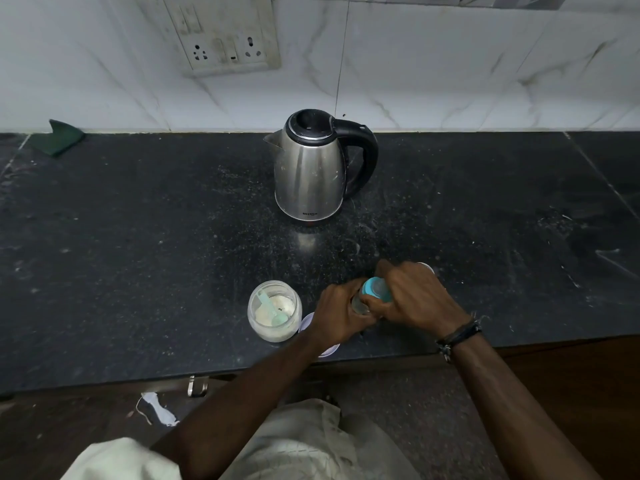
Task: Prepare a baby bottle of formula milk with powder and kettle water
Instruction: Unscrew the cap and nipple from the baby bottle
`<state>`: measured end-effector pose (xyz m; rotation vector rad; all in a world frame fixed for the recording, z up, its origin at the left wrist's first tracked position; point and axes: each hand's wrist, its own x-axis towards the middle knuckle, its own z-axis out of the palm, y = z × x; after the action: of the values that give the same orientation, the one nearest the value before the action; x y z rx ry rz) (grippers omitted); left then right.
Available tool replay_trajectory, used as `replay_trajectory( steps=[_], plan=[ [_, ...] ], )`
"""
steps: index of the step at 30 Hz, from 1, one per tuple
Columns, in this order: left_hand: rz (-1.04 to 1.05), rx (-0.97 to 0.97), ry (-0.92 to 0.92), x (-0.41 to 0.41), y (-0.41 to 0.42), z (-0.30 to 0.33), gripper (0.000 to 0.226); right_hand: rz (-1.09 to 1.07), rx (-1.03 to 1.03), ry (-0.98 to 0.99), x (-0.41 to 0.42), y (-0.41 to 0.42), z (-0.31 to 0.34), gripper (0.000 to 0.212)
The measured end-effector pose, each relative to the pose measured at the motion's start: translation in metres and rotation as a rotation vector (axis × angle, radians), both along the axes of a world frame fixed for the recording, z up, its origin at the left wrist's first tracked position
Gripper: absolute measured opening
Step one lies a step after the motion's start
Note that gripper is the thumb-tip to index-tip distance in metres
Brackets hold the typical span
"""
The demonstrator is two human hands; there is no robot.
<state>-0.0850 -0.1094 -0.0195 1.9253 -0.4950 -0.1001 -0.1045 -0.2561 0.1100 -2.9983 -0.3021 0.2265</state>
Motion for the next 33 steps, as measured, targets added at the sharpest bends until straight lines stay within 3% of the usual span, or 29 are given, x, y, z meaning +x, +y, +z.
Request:
replay_trajectory(
  steps=[4, 8, 10, 13, 15, 18, 21, 27, 30, 33],
  plan=[
    [0.017, 0.003, -0.009, -0.001, -0.001, 0.004, 0.053, 0.165, 0.070, 0.130, 0.006, -0.003, 0.006, 0.031],
    [0.018, 0.070, 0.040, 0.000, -0.001, 0.007, 0.053, 0.180, 0.080, 0.272, 0.008, 0.005, 0.018, 0.040],
    [0.026, 0.047, 0.026, -0.001, -0.001, 0.008, 0.052, 0.074, 0.098, 0.207, 0.009, 0.009, 0.023, 0.036],
    [0.045, 0.078, 0.036, -0.001, -0.001, 0.006, 0.049, -0.097, -0.215, 0.061, 0.009, 0.020, 0.027, 0.052],
    [0.061, 0.103, 0.058, -0.001, -0.001, 0.007, 0.054, -0.128, -0.277, 0.058, 0.005, 0.031, 0.025, 0.063],
    [0.040, 0.110, 0.076, -0.002, -0.002, 0.009, 0.061, -0.122, -0.301, 0.026, 0.003, 0.039, 0.022, 0.056],
    [-0.005, 0.150, 0.127, -0.001, -0.001, 0.010, 0.054, -0.092, -0.280, 0.066, 0.004, 0.036, 0.027, 0.040],
    [-0.011, 0.159, 0.114, 0.000, -0.001, 0.006, 0.038, 0.042, -0.274, 0.100, 0.001, 0.035, 0.037, 0.029],
    [0.009, 0.125, 0.075, -0.001, -0.003, 0.005, 0.047, 0.096, -0.266, 0.101, -0.001, 0.037, 0.038, 0.024],
    [0.019, 0.073, 0.048, -0.001, -0.002, 0.001, 0.055, 0.099, -0.112, 0.132, 0.001, 0.021, 0.044, 0.031]
  ],
)
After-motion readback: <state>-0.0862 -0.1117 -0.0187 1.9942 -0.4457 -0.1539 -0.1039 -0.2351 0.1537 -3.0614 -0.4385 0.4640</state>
